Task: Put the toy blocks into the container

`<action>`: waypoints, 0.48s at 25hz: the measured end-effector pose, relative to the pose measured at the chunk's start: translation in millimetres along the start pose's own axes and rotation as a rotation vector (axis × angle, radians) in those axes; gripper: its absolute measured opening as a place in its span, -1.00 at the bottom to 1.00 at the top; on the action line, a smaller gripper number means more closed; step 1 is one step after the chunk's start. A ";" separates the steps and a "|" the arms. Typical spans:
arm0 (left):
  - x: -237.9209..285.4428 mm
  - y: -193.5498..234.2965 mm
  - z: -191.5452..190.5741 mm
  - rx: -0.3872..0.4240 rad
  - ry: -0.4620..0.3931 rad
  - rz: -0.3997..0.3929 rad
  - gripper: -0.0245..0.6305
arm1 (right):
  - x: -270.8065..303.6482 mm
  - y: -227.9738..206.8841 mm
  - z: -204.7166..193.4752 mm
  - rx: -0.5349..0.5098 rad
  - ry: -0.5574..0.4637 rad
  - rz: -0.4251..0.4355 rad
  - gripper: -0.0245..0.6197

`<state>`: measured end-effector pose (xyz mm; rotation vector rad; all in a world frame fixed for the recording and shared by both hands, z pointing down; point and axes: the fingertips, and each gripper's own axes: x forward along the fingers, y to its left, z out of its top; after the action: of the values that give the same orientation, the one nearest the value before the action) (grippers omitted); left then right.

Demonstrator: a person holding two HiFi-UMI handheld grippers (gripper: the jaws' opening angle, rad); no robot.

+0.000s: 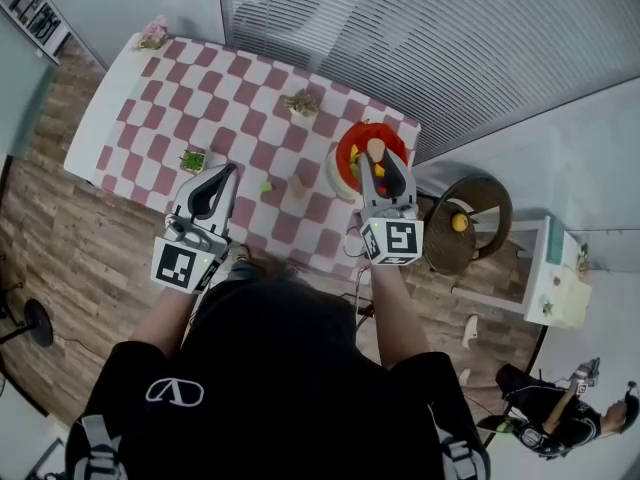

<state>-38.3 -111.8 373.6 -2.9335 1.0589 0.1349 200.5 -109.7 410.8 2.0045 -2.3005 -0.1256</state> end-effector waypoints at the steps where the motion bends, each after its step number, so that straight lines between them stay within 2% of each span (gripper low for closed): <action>1: 0.7 -0.5 -1.0 -0.002 0.002 -0.001 -0.91 | -1.2 -11.6 -3.3 0.000 0.007 -0.024 -0.52; 7: 3.9 -3.2 -3.6 -0.004 0.010 -0.009 -0.91 | -7.7 -67.2 -27.6 0.013 0.064 -0.136 -0.52; 12: 7.0 -5.2 -4.1 -0.002 0.014 -0.013 -0.91 | -11.0 -86.9 -48.2 0.036 0.113 -0.175 -0.52</action>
<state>-29.4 -112.4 376.9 -2.9465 1.0413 0.1156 293.3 -110.9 448.2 2.1679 -2.0732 0.0172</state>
